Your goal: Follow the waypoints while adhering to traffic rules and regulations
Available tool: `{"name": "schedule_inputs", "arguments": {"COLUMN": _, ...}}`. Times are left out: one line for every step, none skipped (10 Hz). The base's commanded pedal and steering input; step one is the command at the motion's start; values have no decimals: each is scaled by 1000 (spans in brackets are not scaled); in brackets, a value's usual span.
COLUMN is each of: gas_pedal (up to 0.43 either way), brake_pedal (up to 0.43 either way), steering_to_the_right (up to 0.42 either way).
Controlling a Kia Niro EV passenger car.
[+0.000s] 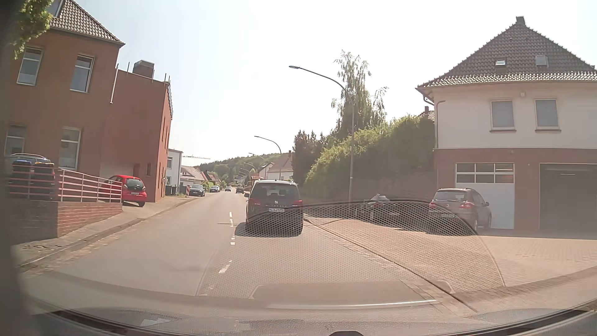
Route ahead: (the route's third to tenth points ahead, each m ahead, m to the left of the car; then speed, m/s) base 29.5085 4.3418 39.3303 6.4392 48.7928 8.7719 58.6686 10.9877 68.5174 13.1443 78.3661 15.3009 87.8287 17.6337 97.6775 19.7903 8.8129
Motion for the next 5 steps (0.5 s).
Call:
{"name": "schedule_inputs", "arguments": {"gas_pedal": 299, "brake_pedal": 0, "steering_to_the_right": -64}}
{"name": "schedule_inputs", "arguments": {"gas_pedal": 299, "brake_pedal": 0, "steering_to_the_right": -70}}
{"name": "schedule_inputs", "arguments": {"gas_pedal": 287, "brake_pedal": 0, "steering_to_the_right": -74}}
{"name": "schedule_inputs", "arguments": {"gas_pedal": 280, "brake_pedal": 0, "steering_to_the_right": -76}}
{"name": "schedule_inputs", "arguments": {"gas_pedal": 260, "brake_pedal": 0, "steering_to_the_right": -76}}
